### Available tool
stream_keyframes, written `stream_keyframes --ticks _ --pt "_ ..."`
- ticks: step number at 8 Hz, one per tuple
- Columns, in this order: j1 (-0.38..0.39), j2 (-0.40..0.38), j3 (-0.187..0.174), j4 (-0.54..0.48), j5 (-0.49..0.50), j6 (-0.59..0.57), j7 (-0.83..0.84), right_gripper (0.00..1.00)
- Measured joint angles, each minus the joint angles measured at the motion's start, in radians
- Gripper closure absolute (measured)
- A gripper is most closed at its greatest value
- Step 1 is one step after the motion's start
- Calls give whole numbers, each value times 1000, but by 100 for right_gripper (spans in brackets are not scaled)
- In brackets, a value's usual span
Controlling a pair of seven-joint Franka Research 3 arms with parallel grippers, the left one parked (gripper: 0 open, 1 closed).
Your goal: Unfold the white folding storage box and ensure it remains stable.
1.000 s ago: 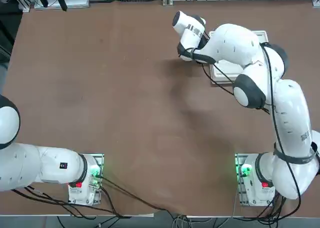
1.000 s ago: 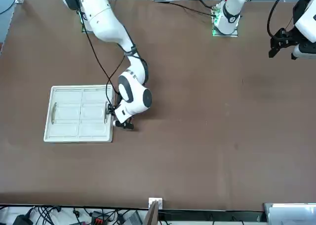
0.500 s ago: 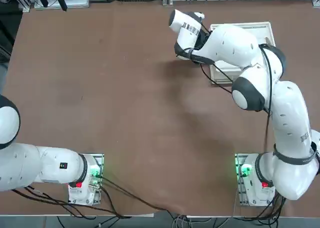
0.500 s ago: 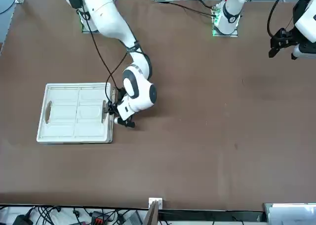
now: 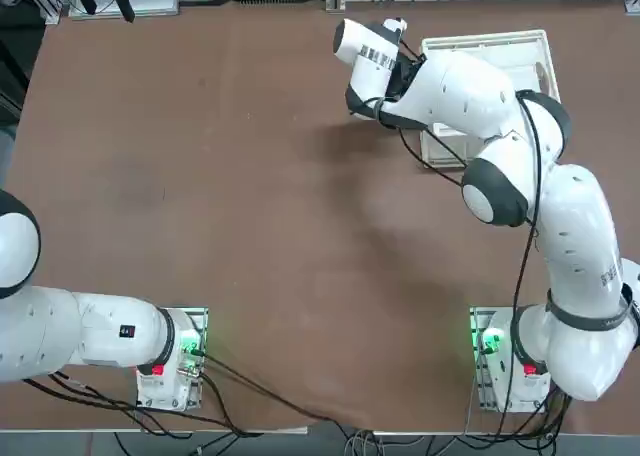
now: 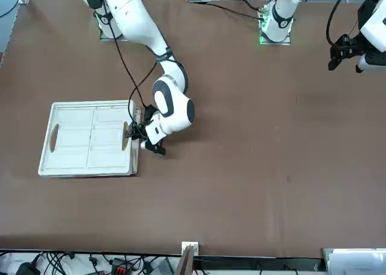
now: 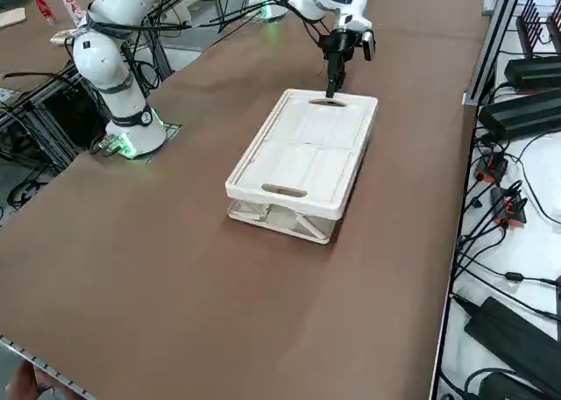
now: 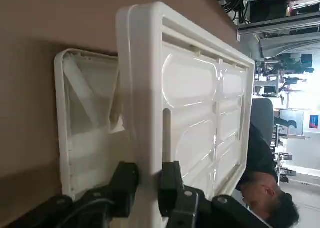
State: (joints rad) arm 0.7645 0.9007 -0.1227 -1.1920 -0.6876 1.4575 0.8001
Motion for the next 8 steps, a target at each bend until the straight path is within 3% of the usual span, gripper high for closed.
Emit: stream_keyframes --ticks 8 --pt "15 -2 -1 49 -69 -93 -33 74"
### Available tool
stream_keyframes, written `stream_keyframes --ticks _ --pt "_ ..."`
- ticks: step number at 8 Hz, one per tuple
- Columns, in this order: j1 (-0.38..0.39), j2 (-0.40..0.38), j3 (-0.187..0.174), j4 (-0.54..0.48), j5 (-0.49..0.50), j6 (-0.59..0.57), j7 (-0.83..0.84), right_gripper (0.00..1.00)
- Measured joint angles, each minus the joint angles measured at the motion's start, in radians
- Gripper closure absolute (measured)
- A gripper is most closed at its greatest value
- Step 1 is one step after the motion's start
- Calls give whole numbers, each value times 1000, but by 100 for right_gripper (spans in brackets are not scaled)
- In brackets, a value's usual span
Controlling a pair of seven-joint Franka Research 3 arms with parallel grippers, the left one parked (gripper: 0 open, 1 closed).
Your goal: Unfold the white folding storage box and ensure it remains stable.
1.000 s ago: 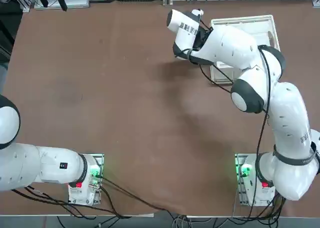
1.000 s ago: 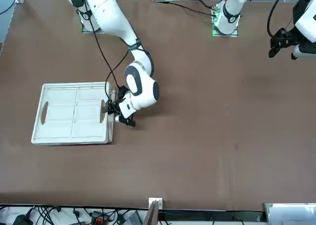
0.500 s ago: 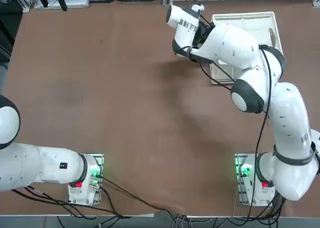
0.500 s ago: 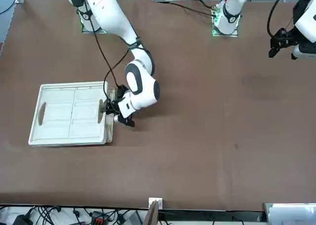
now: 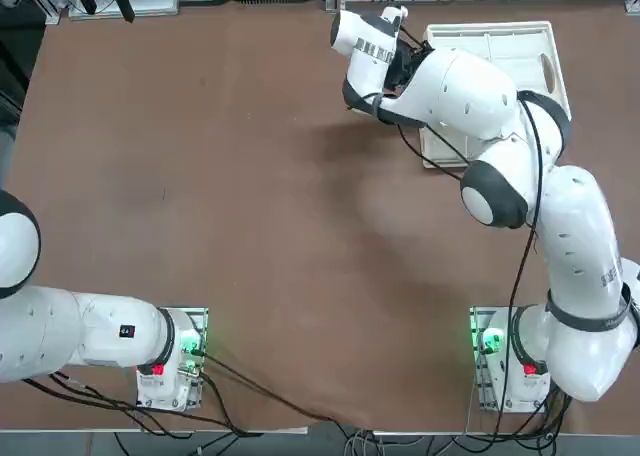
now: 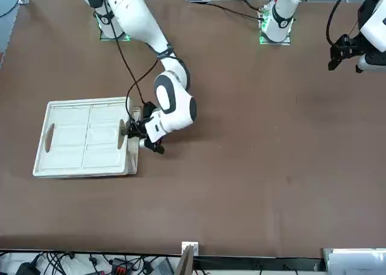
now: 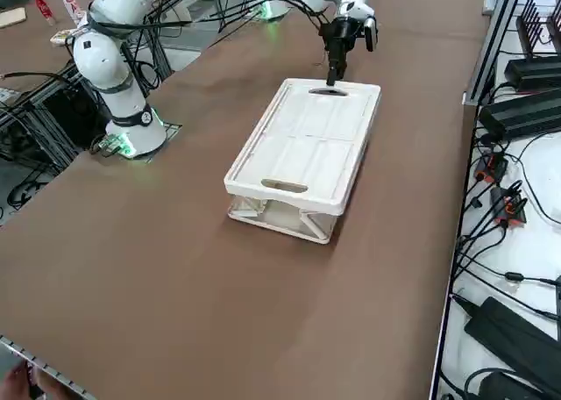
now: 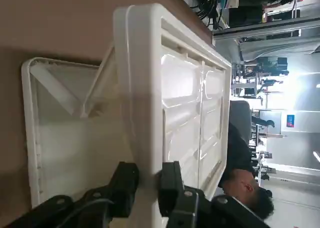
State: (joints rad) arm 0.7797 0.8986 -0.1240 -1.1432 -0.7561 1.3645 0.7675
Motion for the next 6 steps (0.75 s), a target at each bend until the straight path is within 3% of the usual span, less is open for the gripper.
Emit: stream_keyframes --ticks 6 --pt "32 0 -2 11 -134 -50 -7 74"
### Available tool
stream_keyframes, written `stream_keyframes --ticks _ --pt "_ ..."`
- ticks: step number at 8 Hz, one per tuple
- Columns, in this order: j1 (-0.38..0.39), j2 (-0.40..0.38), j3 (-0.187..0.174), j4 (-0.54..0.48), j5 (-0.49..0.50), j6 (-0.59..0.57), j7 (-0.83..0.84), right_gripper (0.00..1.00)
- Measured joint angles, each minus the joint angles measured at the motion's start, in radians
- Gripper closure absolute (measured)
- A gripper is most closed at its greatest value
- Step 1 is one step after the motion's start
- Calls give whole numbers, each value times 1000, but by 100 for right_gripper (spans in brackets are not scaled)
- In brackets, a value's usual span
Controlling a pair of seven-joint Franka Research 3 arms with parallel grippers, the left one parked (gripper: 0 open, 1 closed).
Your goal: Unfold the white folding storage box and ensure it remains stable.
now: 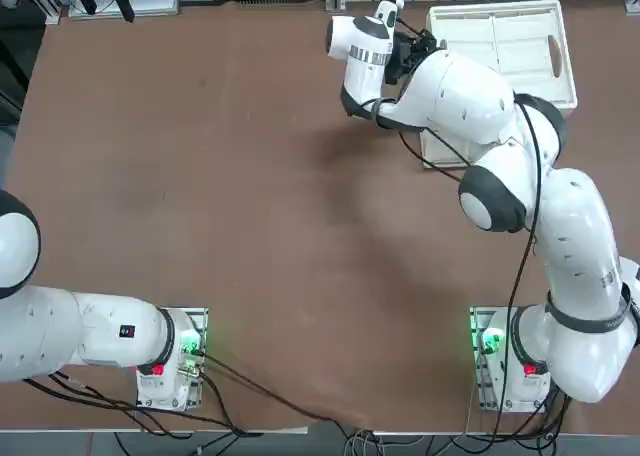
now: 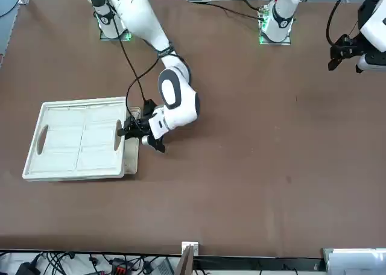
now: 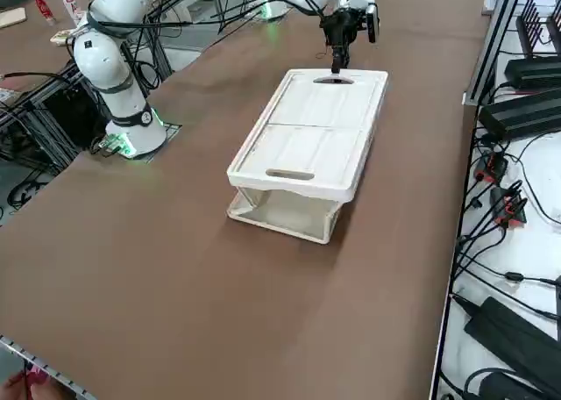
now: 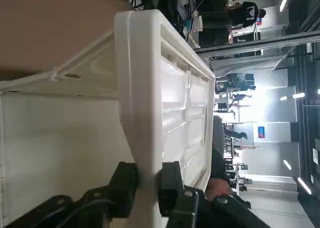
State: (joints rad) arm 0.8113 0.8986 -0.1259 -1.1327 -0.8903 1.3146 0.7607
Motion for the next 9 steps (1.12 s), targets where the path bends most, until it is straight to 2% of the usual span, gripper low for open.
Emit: stream_keyframes --ticks 9 --pt "12 0 0 0 -18 -30 -103 74"
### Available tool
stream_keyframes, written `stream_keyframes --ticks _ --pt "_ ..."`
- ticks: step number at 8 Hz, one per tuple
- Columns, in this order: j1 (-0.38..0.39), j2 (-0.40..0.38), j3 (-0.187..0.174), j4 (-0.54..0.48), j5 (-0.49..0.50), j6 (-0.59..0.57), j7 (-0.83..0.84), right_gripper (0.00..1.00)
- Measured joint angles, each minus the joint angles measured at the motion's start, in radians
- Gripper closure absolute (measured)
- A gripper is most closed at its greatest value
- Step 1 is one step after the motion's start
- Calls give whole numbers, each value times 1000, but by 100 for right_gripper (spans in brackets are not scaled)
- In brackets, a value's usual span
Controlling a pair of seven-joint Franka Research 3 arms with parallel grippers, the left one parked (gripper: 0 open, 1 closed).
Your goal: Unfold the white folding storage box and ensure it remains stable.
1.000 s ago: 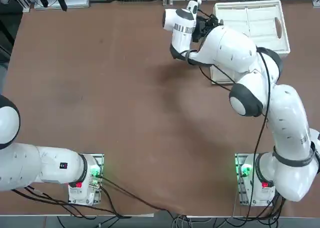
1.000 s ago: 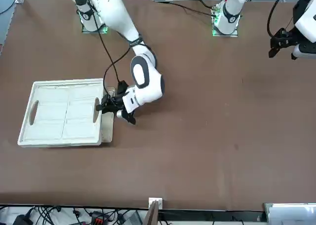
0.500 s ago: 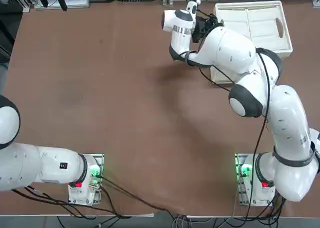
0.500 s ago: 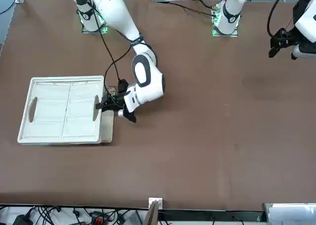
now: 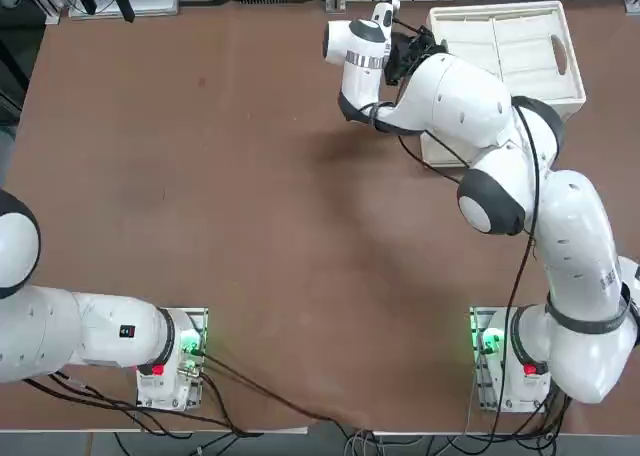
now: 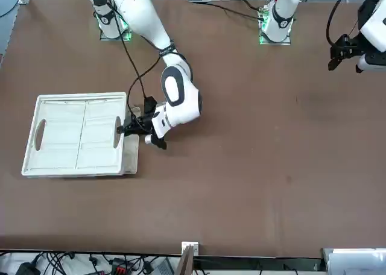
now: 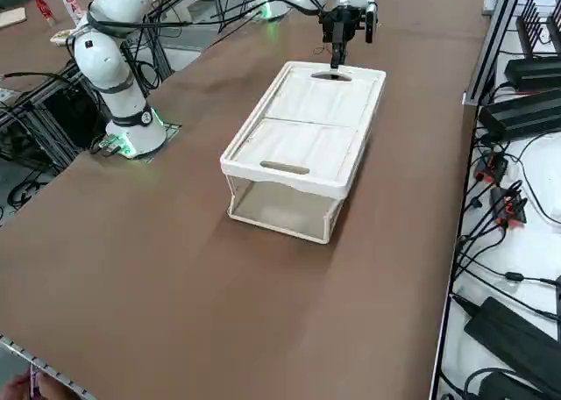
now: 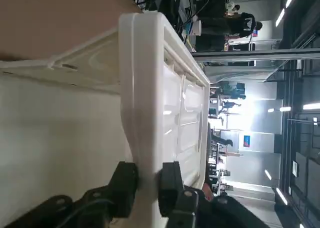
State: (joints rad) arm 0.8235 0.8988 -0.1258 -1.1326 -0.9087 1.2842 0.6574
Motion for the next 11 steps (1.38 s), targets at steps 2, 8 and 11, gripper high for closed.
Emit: stream_keyframes --ticks 2,8,11 --pt "3 1 0 0 0 -9 -3 74" --pt "18 6 3 -4 0 -66 -23 74" --pt "18 5 2 -3 -2 -80 -39 74"
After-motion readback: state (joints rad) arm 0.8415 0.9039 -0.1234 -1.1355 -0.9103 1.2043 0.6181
